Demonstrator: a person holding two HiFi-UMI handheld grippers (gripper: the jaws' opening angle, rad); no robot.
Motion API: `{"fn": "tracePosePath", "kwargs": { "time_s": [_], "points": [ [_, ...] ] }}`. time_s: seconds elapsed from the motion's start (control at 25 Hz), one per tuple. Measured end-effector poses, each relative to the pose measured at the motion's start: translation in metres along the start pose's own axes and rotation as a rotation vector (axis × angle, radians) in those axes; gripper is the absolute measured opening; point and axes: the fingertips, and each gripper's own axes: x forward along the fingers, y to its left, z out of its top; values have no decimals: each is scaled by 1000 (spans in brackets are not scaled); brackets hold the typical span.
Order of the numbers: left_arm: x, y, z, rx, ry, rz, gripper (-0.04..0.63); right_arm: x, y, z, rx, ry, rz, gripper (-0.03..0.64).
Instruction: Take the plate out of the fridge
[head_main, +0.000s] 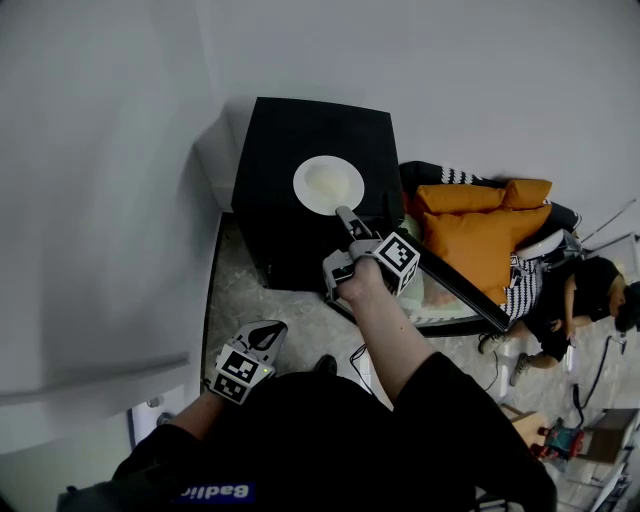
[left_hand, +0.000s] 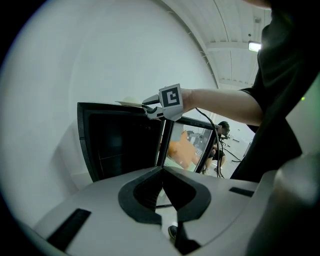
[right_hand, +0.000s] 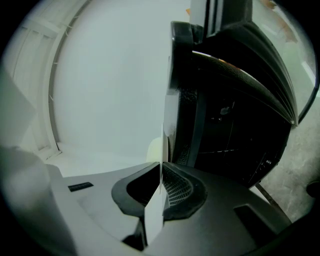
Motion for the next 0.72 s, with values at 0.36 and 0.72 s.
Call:
{"fn": "tracePosePath", "kwargs": {
  "time_s": [0.36, 0.72],
  "points": [
    [0, 2, -1, 1, 2, 8, 8, -1, 7, -2, 8, 16, 25, 61],
    [-1, 4, -2, -3, 9, 17, 8, -1, 10, -1, -24, 34, -22, 110]
  ]
}}
